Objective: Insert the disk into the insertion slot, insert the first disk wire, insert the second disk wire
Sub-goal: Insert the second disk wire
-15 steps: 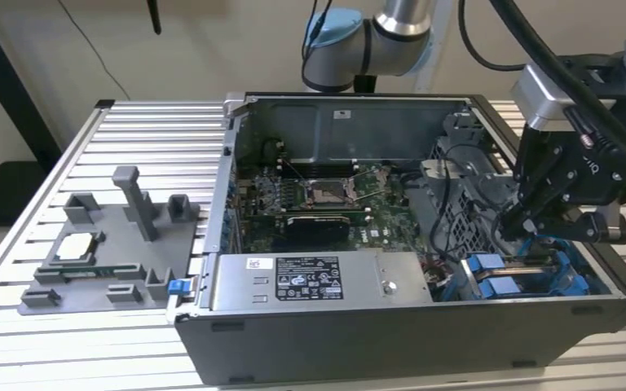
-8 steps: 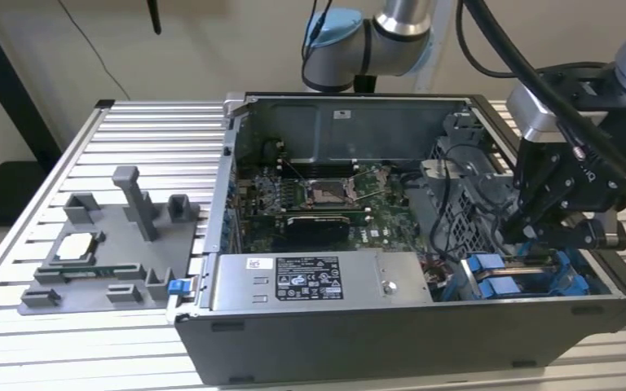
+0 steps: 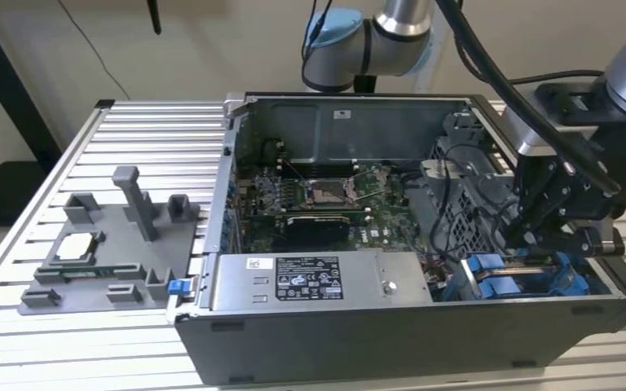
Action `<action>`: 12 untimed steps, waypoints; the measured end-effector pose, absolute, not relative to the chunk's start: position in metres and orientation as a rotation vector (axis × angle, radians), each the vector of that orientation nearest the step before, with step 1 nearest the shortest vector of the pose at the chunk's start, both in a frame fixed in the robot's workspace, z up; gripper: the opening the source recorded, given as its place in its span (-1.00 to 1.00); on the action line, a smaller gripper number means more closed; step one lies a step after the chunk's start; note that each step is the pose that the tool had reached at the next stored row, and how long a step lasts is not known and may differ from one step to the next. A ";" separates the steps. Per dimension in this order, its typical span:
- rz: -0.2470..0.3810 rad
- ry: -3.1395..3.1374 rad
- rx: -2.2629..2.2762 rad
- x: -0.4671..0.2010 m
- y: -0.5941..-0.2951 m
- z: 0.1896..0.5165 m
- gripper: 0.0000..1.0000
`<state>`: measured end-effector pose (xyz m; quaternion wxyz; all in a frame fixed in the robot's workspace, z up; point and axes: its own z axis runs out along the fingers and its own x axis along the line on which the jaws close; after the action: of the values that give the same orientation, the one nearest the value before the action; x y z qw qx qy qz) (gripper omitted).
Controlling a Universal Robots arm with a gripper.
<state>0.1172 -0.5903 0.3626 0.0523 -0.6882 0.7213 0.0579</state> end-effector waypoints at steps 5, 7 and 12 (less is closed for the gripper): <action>0.159 2.185 -2.087 0.119 -0.590 0.358 -1.00; 0.158 2.185 -2.087 0.119 -0.590 0.358 -1.00; 0.158 2.184 -2.087 0.119 -0.590 0.357 -1.00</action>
<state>0.1189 -0.5903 0.3574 0.0584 -0.6886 0.7209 0.0520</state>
